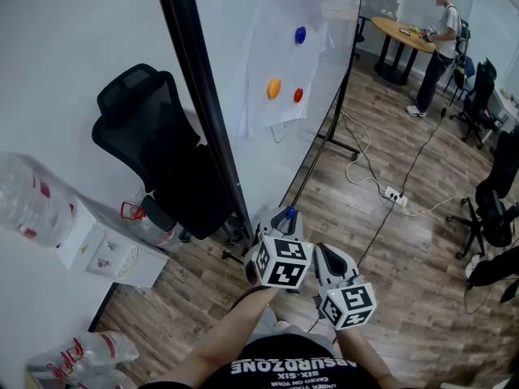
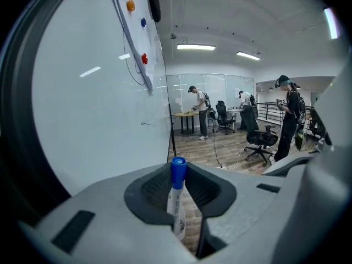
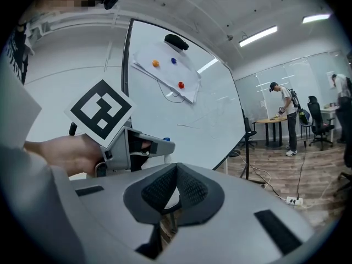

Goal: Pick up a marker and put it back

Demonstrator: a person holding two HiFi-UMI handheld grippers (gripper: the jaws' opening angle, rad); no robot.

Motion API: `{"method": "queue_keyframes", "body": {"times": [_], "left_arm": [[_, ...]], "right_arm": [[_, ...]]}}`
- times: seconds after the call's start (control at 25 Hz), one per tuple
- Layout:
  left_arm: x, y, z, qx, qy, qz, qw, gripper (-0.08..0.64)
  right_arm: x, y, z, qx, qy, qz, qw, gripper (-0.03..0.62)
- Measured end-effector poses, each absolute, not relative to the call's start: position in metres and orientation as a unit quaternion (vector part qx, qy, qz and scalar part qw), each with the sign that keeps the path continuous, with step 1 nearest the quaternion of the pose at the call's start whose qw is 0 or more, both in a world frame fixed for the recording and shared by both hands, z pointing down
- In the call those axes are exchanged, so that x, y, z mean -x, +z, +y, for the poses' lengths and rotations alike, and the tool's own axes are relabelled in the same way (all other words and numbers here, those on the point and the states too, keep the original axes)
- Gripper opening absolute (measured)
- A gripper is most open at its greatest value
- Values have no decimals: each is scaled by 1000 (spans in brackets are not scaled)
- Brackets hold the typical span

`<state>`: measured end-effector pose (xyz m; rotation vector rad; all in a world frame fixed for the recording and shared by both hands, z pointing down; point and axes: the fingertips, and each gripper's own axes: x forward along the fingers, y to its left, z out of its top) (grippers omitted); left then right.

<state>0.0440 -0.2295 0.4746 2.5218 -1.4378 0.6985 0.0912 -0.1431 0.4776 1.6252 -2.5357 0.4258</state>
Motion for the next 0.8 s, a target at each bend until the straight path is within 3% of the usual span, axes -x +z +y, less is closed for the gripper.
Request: {"method": "queue_keyframes", "body": {"times": [0.8], "left_arm": [[-33, 428, -206, -857, 167, -483, 67, 78]], "right_arm": [[-87, 473, -135, -524, 135, -840, 42, -2]]}}
